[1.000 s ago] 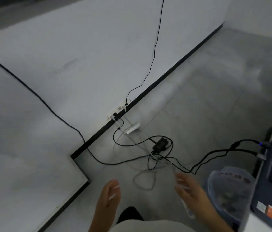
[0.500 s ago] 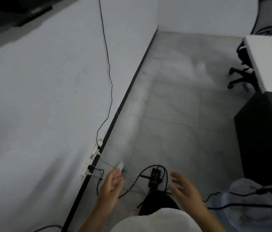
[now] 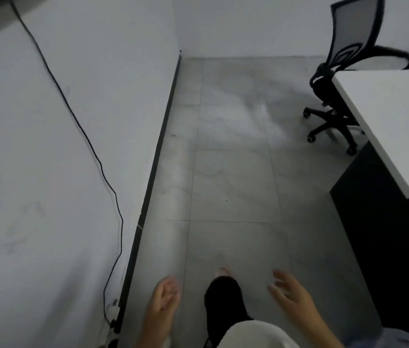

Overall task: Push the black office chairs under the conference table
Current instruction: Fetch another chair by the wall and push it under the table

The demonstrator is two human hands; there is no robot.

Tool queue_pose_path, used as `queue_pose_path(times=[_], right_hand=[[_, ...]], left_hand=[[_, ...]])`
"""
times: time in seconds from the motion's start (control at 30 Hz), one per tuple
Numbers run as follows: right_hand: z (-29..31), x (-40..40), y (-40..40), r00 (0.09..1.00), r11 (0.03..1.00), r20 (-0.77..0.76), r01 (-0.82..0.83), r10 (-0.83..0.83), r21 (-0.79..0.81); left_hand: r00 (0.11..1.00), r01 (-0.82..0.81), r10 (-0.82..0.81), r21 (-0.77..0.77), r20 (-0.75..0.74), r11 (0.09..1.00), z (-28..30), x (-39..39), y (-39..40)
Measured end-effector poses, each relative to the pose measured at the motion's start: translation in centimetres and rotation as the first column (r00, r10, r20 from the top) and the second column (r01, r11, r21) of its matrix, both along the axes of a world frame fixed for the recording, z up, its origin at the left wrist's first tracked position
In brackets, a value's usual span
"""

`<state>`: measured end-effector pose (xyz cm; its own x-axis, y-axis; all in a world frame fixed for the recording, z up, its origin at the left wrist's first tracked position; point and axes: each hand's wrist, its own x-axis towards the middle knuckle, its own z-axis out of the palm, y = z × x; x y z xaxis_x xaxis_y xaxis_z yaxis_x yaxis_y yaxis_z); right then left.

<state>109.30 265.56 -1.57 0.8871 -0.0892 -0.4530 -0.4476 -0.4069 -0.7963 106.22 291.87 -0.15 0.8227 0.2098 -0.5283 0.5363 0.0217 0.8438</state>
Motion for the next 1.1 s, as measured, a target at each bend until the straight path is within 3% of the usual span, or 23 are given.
queue_pose_path(times=[0.17,0.33,0.47,0.6,0.73,0.9,1.1], right_hand=[[4.0,15.3,0.5,0.996,1.000,0.082,-0.024,0.023,0.017],[3.7,24.6,1.3,0.999,0.997,0.007,0.049,-0.050,0.052],[2.8,35.3,3.1,1.000,0.999,-0.016,0.007,-0.006,0.042],[3.4,49.6,5.8,0.996,0.999,0.089,0.004,-0.006,0.032],[4.9,60.4,7.4,0.983,0.994,0.146,0.105,-0.110,0.038],[4.9,69.4,7.1,0.962,0.960,0.047,0.263,-0.269,0.101],[2.9,82.4,4.6,0.923,0.920,-0.027,0.384,-0.383,0.078]], left_hand=[[0.990,0.035,-0.038,0.021,0.133,0.999,4.3,15.9,2.7],[0.998,0.000,-0.001,0.009,0.057,1.000,2.8,25.1,3.3],[0.997,-0.038,0.040,-0.037,0.060,0.999,1.0,35.9,4.3],[0.986,0.078,-0.073,-0.032,0.148,0.996,0.8,51.6,5.3],[0.956,0.206,-0.199,-0.007,0.216,0.979,2.9,66.2,5.6],[0.916,0.375,-0.372,0.009,0.148,0.927,1.4,79.5,5.7],[0.919,0.386,-0.386,0.011,0.081,0.922,-0.8,94.1,2.5]])
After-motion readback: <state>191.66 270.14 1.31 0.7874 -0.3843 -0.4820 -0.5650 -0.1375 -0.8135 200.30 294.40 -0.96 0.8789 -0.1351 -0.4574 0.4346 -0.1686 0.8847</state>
